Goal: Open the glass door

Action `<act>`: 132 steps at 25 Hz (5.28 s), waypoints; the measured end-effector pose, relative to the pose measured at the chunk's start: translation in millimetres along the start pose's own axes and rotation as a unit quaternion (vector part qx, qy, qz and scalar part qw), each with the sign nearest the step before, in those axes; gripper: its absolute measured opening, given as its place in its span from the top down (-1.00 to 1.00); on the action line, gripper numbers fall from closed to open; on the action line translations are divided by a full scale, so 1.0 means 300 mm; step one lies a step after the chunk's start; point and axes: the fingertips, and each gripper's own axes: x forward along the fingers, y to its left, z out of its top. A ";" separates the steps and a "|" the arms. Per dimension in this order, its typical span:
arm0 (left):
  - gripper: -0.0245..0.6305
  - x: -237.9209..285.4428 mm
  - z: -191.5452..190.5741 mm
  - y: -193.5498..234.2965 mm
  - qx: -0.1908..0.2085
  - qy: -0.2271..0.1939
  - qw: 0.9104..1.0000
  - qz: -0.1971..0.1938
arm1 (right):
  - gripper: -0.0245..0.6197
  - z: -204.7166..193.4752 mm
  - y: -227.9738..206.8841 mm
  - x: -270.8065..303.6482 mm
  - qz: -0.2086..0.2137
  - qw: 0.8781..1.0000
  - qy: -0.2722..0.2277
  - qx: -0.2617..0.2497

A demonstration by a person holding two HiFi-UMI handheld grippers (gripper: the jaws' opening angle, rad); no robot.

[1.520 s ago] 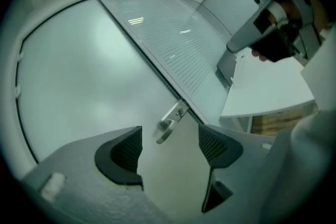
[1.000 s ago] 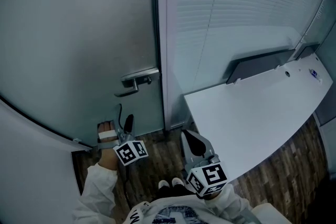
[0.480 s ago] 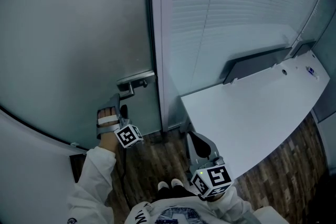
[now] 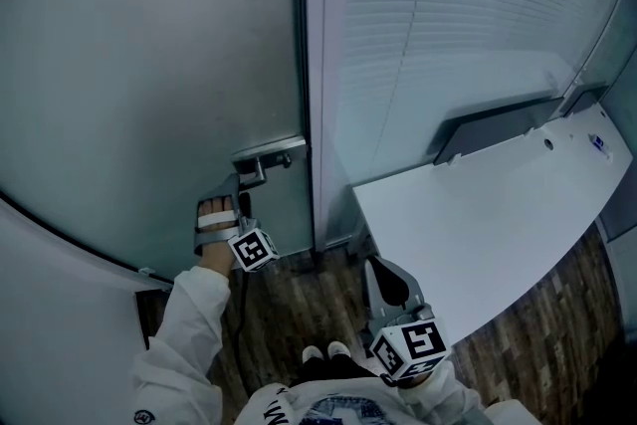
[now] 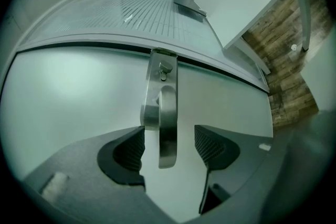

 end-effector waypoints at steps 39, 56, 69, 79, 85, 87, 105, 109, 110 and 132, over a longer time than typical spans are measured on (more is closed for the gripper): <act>0.57 0.040 -0.001 -0.018 -0.330 -0.045 0.943 -0.004 | 0.91 -0.060 0.004 0.044 0.012 0.999 0.040 0.018; 0.57 -0.019 0.003 -0.050 -0.314 -0.027 0.948 -0.035 | 0.91 -0.087 -0.050 -0.002 0.010 0.998 0.045 0.038; 0.53 -0.121 -0.003 -0.014 -0.187 0.016 0.982 -0.030 | 0.91 -0.087 -0.016 -0.031 0.032 0.998 0.039 0.048; 0.52 -0.214 -0.002 -0.002 -0.142 0.023 0.989 -0.030 | 0.91 -0.059 0.005 -0.055 0.048 0.997 0.036 0.054; 0.52 -0.237 0.002 -0.028 -0.124 0.028 0.991 -0.029 | 0.91 -0.069 -0.016 -0.061 0.053 0.996 0.037 0.054; 0.52 -0.249 0.003 -0.023 -0.122 0.031 0.992 -0.029 | 0.91 -0.066 -0.013 -0.068 0.057 0.996 0.038 0.054; 0.52 -0.366 -0.015 -0.057 -0.121 0.049 0.991 -0.021 | 0.91 -0.073 -0.048 -0.127 0.083 0.995 0.038 0.047; 0.52 -0.392 -0.018 -0.063 -0.118 0.051 0.991 -0.020 | 0.91 -0.077 -0.045 -0.131 0.090 0.994 0.040 0.047; 0.52 -0.399 -0.018 -0.065 -0.118 0.051 0.991 -0.020 | 0.91 -0.078 -0.044 -0.130 0.091 0.994 0.040 0.047; 0.51 -0.509 -0.042 -0.109 -0.118 0.042 0.992 -0.020 | 0.91 -0.082 0.010 -0.112 0.127 0.990 0.043 0.047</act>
